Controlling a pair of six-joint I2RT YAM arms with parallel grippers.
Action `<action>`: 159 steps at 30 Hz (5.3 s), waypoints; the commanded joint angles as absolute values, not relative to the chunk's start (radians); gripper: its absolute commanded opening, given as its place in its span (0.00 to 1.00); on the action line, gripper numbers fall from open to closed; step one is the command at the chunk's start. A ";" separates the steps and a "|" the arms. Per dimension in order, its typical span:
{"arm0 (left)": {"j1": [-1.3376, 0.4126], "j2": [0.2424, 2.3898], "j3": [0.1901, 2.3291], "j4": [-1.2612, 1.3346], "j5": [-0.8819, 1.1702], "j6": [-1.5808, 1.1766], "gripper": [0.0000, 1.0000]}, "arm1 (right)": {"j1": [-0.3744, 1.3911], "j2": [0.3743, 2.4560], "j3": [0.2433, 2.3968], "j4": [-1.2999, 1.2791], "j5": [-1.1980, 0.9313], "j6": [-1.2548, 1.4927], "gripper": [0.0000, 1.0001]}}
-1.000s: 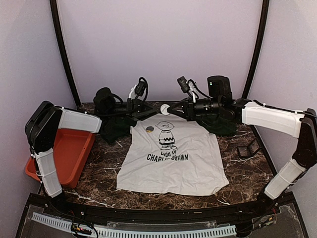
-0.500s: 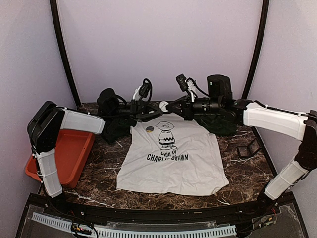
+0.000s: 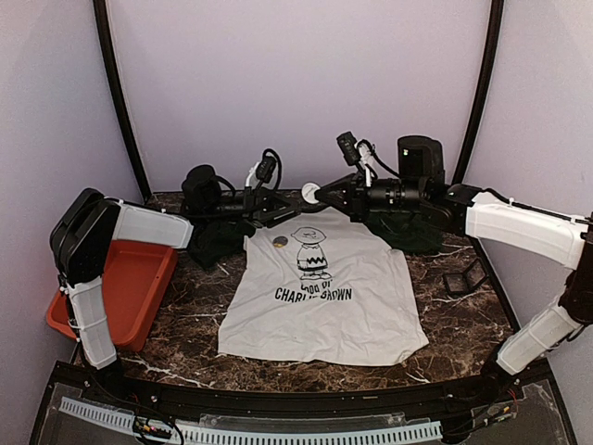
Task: Pin the brooch onto the clothing
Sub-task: Open the brooch at the center of the board.
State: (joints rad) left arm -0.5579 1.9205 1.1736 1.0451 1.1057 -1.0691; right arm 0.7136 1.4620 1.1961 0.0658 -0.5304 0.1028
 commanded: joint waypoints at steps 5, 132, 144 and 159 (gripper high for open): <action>-0.572 1.892 1.190 1.087 1.128 -1.070 0.42 | 0.724 1.487 1.185 0.081 -0.529 0.101 0.00; -0.575 1.934 1.278 0.861 1.044 -0.921 0.54 | 0.746 1.530 1.200 0.042 -0.339 0.196 0.00; -0.575 1.965 1.262 0.958 1.060 -1.012 0.39 | 0.758 1.527 1.198 0.043 -0.317 0.193 0.00; -0.575 1.959 1.243 0.961 1.071 -1.005 0.39 | 0.758 1.505 1.190 0.064 -0.318 0.198 0.00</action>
State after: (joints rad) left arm -0.5770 1.9694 1.2568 0.9375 1.0477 -1.0073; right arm 0.7483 1.5280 1.1782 0.0292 -0.3168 0.1997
